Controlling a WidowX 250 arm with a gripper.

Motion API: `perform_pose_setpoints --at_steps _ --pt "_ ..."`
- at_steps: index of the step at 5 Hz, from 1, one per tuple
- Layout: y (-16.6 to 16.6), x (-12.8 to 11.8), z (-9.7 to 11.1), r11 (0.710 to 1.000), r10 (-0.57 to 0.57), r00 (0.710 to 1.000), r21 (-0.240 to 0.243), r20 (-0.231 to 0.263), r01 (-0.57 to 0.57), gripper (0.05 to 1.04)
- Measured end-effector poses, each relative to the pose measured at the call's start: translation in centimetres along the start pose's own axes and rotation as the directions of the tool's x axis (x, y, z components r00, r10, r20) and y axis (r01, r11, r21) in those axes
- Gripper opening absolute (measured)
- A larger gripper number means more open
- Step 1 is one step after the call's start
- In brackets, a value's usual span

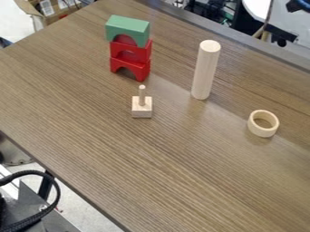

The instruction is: Move the green arch to the left

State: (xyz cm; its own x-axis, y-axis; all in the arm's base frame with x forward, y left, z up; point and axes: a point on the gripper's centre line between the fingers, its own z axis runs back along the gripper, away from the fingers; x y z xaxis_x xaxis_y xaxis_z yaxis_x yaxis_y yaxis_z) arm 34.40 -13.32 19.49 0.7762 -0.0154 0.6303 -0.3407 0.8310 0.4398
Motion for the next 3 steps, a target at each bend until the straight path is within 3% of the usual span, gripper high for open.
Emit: perform_pose_setpoints --at_steps 1,3 --pt "-0.6 -0.7 -0.6 1.0 -0.026 1.0 0.013 -0.017 0.026 0.998" --pt "1.9 -1.4 -3.6 0.996 0.082 0.988 0.057 -0.131 -0.075 0.998"
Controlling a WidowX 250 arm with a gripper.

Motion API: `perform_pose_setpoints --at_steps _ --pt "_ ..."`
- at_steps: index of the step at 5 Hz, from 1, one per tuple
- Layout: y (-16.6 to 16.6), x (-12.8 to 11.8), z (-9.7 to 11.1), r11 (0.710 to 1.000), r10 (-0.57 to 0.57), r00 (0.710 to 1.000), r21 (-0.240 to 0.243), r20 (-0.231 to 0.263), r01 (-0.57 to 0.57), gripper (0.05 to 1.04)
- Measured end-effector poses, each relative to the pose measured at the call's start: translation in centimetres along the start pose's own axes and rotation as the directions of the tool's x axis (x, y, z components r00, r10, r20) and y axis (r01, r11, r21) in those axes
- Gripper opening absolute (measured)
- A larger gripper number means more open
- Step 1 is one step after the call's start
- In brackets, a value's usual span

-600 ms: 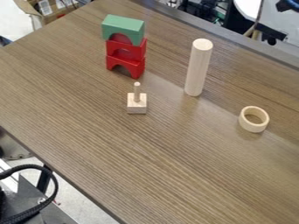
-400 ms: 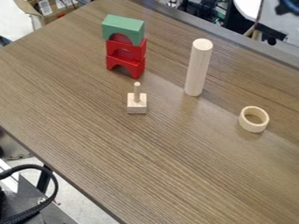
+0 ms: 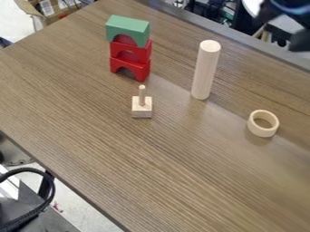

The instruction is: Move the green arch to the left

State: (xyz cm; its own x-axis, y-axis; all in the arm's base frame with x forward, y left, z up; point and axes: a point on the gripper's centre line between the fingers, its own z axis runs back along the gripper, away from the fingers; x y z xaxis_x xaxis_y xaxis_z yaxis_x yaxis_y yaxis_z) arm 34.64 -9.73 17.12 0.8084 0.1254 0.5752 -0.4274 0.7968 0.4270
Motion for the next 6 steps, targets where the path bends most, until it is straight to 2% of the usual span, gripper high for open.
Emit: perform_pose_setpoints --at_steps 1,2,3,4,5,6 --pt "1.4 0.4 -0.4 0.996 0.085 0.995 0.002 -0.044 -0.085 0.998" --pt "3.2 1.1 -1.2 0.977 0.211 0.971 0.043 -0.116 -0.208 0.998" --pt "4.7 2.5 -1.7 0.937 0.347 0.926 0.102 -0.148 -0.335 0.998" --pt "5.9 3.1 -3.1 0.884 0.463 0.863 0.175 -0.203 -0.433 0.998" --pt "7.4 3.3 -4.5 0.806 0.586 0.778 0.267 -0.227 -0.529 0.998" --pt "8.6 2.8 -6.5 0.701 0.713 0.639 0.327 -0.29 -0.634 0.998"
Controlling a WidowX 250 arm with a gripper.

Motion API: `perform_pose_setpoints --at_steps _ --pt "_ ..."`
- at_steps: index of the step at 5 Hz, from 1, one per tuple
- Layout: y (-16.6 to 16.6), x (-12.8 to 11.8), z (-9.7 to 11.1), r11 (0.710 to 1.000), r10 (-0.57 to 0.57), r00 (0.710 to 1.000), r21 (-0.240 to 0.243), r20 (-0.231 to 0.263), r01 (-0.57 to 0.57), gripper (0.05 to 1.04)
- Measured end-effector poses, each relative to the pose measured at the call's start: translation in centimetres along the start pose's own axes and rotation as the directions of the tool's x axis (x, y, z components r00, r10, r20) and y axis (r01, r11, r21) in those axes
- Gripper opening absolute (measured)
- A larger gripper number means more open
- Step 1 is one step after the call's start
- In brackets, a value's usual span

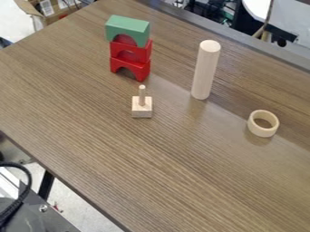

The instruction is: Move the green arch to the left

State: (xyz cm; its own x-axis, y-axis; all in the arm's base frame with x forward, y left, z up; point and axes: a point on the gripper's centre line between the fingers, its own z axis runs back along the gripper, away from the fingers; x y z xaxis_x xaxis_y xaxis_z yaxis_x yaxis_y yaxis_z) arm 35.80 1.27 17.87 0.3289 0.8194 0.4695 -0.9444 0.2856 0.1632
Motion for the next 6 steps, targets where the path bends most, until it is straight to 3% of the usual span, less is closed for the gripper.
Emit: perform_pose_setpoints --at_steps 1,2,5,6 --pt "1.0 1.1 -3.2 0.991 0.133 0.984 0.028 -0.122 -0.131 0.998" --pt "2.1 2.4 -5.4 0.972 0.235 0.956 0.035 -0.175 -0.233 0.998" --pt "3.7 4.4 -8.3 0.921 0.389 0.898 0.116 -0.208 -0.372 0.998" --pt "3.4 4.2 -8.5 0.912 0.411 0.882 0.111 -0.229 -0.395 0.998"
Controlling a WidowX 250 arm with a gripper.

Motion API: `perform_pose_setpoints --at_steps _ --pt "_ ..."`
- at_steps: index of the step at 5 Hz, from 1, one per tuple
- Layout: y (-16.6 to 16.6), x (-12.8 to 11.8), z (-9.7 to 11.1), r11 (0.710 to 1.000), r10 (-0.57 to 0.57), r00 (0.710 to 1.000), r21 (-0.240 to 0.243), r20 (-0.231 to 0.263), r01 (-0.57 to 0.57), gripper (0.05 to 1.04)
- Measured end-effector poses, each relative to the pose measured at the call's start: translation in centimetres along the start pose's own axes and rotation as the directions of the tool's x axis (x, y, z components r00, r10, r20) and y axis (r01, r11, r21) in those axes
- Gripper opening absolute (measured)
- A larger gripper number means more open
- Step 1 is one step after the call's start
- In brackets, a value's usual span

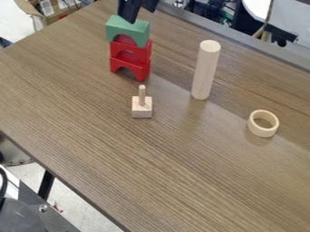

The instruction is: Move the green arch to the left

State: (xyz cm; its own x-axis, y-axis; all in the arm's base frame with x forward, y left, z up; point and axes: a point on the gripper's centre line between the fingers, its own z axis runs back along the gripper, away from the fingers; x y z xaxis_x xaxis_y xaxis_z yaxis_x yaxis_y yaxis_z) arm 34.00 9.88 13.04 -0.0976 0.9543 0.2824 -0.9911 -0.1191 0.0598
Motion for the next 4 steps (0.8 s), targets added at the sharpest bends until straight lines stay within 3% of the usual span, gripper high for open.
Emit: perform_pose_setpoints --at_steps 2,4 --pt "-0.5 0.4 -0.6 1.0 0.021 1.0 0.015 -0.001 -0.021 0.998" --pt "-0.4 0.6 -2.8 0.998 0.032 0.999 0.059 -0.002 -0.032 0.955"
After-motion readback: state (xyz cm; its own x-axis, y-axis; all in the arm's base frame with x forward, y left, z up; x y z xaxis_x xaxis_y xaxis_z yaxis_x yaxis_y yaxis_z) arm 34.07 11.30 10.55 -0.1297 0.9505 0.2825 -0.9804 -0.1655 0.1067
